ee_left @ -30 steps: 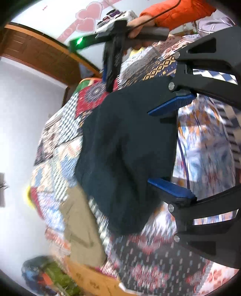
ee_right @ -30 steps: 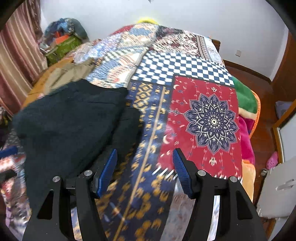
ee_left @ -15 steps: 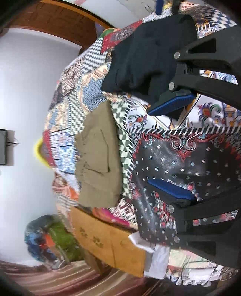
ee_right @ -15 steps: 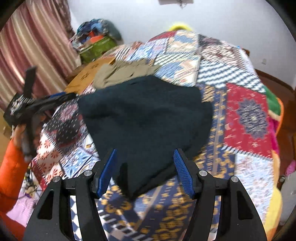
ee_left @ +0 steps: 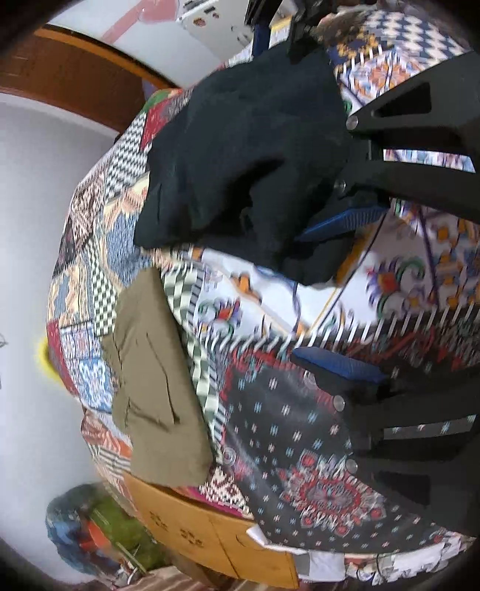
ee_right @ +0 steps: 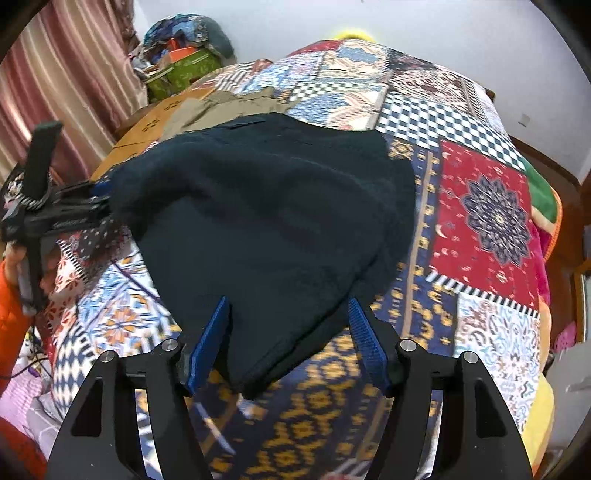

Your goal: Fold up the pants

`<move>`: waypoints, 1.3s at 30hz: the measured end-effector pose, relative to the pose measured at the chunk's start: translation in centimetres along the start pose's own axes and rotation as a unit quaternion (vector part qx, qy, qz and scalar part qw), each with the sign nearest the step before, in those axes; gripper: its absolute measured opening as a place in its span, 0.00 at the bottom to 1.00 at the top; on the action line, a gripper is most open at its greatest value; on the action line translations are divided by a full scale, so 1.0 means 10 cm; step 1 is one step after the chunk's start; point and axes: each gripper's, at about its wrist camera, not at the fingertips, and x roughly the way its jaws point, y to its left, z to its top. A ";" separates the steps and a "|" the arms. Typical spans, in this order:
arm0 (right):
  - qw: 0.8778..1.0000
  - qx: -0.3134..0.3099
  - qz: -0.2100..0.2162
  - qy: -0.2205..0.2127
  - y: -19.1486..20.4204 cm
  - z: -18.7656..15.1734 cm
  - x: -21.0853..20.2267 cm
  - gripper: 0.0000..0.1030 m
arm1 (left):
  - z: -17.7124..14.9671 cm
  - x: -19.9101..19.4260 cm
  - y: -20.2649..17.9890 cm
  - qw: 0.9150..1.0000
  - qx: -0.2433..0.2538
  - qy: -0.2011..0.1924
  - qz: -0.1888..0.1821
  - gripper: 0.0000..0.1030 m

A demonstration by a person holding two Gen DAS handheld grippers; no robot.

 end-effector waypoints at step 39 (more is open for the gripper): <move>0.996 0.086 0.016 -0.027 -0.52 -0.12 -0.02 0.60 | 1.24 0.98 -0.45 0.991 -0.027 0.062 -0.114 0.51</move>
